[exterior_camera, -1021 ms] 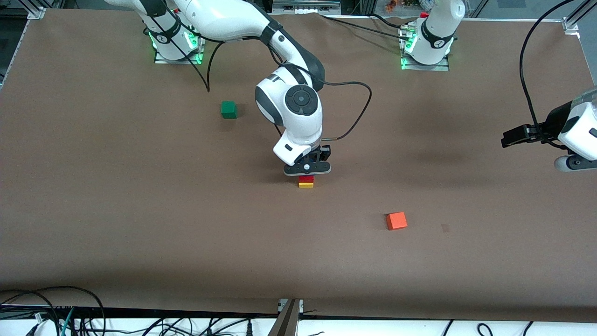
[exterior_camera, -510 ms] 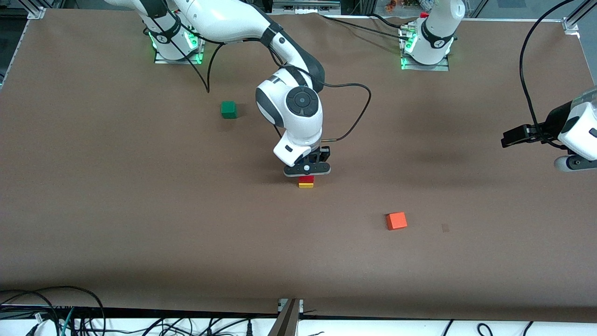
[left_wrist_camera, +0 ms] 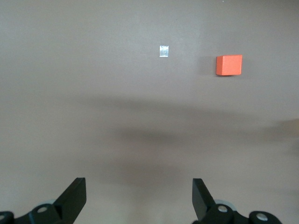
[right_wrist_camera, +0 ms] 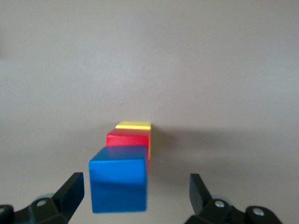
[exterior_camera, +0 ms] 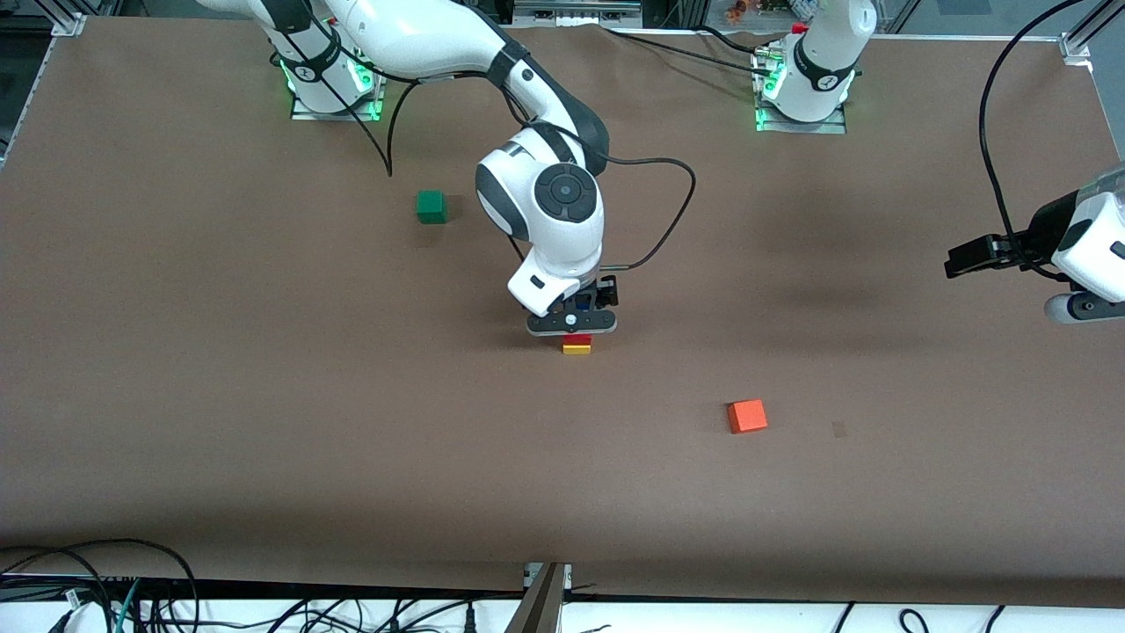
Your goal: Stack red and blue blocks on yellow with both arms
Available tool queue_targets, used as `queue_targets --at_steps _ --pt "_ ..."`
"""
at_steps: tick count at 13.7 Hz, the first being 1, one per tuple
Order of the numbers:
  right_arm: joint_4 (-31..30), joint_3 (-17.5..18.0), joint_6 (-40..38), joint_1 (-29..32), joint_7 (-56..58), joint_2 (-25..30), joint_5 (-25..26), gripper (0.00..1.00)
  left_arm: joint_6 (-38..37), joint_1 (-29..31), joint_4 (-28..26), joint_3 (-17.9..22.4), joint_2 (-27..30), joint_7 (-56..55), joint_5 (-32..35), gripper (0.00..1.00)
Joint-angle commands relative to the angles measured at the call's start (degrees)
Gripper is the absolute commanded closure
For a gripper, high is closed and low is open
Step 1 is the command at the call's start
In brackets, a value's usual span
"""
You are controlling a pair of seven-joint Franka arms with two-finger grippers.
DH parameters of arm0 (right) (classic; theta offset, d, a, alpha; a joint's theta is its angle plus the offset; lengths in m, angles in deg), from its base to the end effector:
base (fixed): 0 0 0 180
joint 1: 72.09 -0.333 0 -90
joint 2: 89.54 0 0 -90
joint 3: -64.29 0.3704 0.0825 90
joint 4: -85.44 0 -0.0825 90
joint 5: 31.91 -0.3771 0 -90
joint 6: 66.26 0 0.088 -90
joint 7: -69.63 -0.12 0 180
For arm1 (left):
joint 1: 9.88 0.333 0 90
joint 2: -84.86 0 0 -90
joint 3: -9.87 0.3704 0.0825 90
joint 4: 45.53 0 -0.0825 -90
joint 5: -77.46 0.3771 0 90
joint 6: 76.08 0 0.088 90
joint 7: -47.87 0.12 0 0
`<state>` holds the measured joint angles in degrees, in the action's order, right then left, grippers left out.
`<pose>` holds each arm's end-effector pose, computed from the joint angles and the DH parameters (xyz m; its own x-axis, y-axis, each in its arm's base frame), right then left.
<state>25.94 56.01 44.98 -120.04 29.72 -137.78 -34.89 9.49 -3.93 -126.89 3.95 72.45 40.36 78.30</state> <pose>0.5928 0.5528 0.3711 0.9956 0.0300 0.0889 0.0300 -0.9995 0.0012 0.6115 0.0096 0.6038 0.9812 0.1316 -0.1413 0.1313 -0.9913 -0.0110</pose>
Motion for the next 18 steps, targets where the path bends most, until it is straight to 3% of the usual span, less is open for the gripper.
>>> queue_targets --at_steps 1,4,6,9,13,18 --pt "-0.26 -1.29 -5.76 4.07 0.0 7.43 -0.27 0.0 0.12 0.38 0.86 -0.23 -0.33 1.27 0.38 0.0" --pt "-0.7 -1.21 -12.69 13.56 1.32 13.42 -5.27 0.0 0.12 0.38 0.86 -0.23 -0.33 1.27 0.38 0.0" --pt "-3.15 -1.47 -15.44 18.14 4.39 17.28 -5.55 0.0 0.12 0.38 0.86 -0.23 -0.33 1.27 0.38 0.0" --pt "-11.39 -1.73 -17.45 24.03 11.58 25.01 -5.9 0.0 0.12 0.38 0.86 -0.23 -0.33 1.27 0.38 0.0" --pt "-19.06 -6.21 -22.63 27.55 20.1 33.28 -5.99 0.0 0.12 0.38 0.86 -0.23 -0.33 1.27 0.38 0.0" --pt "-31.43 -5.43 -23.36 35.73 29.36 44.44 -5.02 0.0 0.12 0.38 0.86 -0.23 -0.33 1.27 0.47 0.0"
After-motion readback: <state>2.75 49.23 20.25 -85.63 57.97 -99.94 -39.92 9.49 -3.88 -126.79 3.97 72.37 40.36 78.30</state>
